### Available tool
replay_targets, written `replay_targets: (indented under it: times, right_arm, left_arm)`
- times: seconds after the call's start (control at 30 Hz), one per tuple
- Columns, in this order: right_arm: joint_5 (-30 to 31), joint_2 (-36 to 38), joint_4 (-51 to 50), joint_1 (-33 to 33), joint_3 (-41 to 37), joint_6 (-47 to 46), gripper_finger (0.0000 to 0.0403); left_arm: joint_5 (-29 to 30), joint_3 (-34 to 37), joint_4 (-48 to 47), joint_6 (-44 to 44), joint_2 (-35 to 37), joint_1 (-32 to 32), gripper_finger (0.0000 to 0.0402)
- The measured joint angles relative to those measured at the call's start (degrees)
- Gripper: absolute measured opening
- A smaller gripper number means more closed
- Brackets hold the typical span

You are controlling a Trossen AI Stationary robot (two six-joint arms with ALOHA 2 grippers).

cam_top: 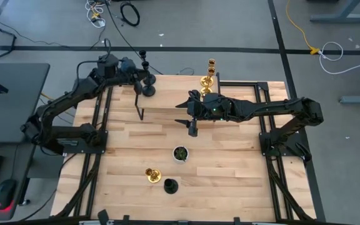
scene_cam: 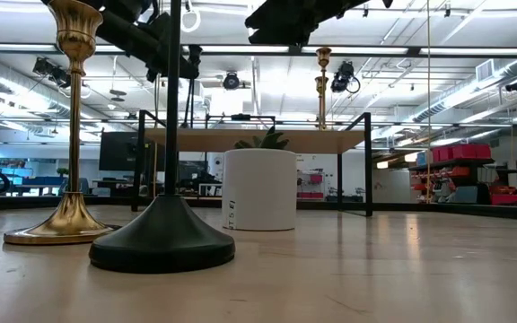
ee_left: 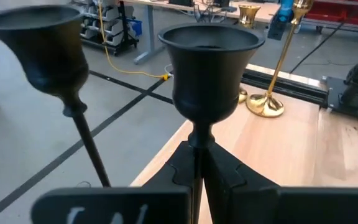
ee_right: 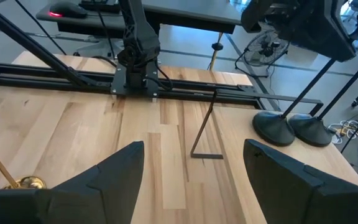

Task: Pick & Place candle stick holders
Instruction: Put the top black candle holder on the shelf aligned with the other black candle holder

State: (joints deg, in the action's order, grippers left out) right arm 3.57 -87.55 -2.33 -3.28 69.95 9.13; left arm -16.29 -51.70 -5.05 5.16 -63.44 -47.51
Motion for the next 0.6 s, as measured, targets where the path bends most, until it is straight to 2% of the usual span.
replay_targets:
  times: [0.13,0.6]
  right_arm:
    - [0.00,0.00,-0.02,-0.01,0.00,-0.01,0.0274]
    - [0.00,0.00,-0.26,0.00,0.00,-0.22,0.0274]
  left_arm:
    - [0.33,-0.07,-0.87,-0.02,0.11,-0.02,0.0019]
    - [1.68,-0.02,-1.44,-1.35,0.06,-0.02,0.0084]
